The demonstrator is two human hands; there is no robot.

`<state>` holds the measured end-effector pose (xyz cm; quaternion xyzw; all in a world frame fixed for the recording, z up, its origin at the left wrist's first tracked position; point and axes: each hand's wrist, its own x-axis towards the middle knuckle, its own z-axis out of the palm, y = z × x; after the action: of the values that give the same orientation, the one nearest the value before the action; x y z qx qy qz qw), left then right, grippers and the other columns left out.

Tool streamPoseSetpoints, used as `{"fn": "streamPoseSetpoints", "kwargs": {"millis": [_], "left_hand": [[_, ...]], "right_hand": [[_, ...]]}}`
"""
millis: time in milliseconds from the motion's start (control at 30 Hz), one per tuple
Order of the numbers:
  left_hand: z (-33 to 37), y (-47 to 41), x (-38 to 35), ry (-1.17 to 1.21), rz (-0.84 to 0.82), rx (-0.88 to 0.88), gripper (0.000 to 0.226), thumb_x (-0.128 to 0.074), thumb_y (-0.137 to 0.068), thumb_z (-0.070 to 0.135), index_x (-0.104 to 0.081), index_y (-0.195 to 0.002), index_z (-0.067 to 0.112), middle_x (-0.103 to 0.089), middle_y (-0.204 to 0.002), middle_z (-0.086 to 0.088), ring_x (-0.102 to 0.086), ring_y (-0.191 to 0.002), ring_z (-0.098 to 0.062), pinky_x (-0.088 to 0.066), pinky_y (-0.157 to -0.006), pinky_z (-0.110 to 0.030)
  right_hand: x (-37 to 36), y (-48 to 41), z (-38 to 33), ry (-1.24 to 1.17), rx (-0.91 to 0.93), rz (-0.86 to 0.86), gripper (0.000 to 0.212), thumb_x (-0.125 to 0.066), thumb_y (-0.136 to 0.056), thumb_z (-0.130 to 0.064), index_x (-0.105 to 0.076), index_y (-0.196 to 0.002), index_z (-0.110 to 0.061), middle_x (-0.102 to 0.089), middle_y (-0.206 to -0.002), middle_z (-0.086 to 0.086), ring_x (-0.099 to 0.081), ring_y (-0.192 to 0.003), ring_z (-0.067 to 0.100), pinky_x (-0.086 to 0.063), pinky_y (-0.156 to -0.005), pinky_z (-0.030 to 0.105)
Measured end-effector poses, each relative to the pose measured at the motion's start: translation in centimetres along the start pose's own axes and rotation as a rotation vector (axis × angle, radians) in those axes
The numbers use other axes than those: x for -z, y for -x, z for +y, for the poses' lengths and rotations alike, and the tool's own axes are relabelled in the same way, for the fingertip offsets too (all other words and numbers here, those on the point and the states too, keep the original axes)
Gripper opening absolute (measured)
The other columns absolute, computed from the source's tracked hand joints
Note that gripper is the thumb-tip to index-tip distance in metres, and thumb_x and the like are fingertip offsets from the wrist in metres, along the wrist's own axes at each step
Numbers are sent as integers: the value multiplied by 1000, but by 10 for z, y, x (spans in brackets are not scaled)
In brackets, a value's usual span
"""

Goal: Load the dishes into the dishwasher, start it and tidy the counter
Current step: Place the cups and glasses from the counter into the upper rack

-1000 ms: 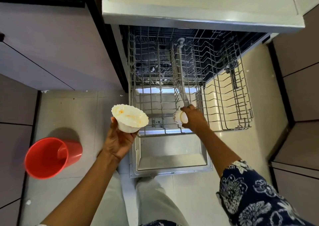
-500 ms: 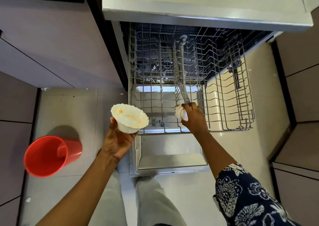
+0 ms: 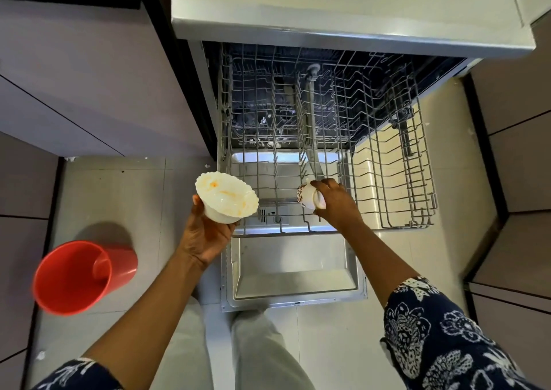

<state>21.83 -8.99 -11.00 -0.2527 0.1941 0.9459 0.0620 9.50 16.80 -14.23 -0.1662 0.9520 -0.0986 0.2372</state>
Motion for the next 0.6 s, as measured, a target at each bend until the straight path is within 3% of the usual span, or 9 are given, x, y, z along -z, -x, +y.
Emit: {"fn": "streamPoseSetpoints", "kwargs": {"millis": [133,200,267,333,433,533,600], "left_hand": [[6,4,-4,-107,-33,-26,72,-94,-34,49,-76,-99,24,-72,-105,-3,-69,-97,-21,-58,-77,-34],[7,7,-13,-294,30,-69,85,-94,-26,51,-72,-103,22,-72,-101,1,-68,-94,-18,-58,-71,-28],[7,11,-22,-594,76,-158,98,-91,-26,58,-58,-113,28,-66,-107,5,-63,-97,-12,-56,-70,-23],[7,12,-26,-1063,41,-277,96,-83,-34,68,-48,-119,39,-54,-118,13,-59,-102,-8,-55,-72,-21],[2,-1,-18,-1652,-89,-486,95,-68,-51,79,-40,-131,36,-43,-127,15,-47,-114,-14,-51,-87,-34],[-15,-19,-12,-1902,-174,-547,99,-62,-58,79,-36,-137,25,-48,-134,-1,-40,-116,-19,-47,-88,-43],[-30,-28,-9,-1992,-165,-577,100,-71,-56,69,-36,-137,22,-49,-135,-7,-44,-116,-26,-48,-88,-46]], "right_hand": [[2,-5,3,-258,-188,-7,80,-83,-67,-24,-45,-137,-17,-51,-130,13,-49,-118,30,-42,-96,33],[0,-3,3,-390,-293,35,78,-84,-67,-24,-47,-135,-15,-54,-128,14,-51,-117,30,-41,-90,26],[-7,2,0,-534,-346,90,75,-83,-67,-19,-49,-134,-12,-54,-129,12,-51,-118,28,-37,-86,21],[-14,8,-2,-630,-361,160,74,-84,-66,-17,-50,-132,-13,-55,-128,11,-52,-117,28,-40,-88,22],[-22,14,-4,-670,-352,243,72,-84,-65,-19,-51,-130,-19,-55,-125,9,-52,-115,28,-49,-93,39],[-24,18,-6,-570,-290,279,72,-80,-72,-23,-47,-136,-21,-49,-127,11,-48,-116,26,-47,-95,39],[-27,17,-5,-479,-239,298,73,-77,-74,-27,-44,-138,-22,-48,-129,12,-46,-118,28,-46,-96,41]]}}
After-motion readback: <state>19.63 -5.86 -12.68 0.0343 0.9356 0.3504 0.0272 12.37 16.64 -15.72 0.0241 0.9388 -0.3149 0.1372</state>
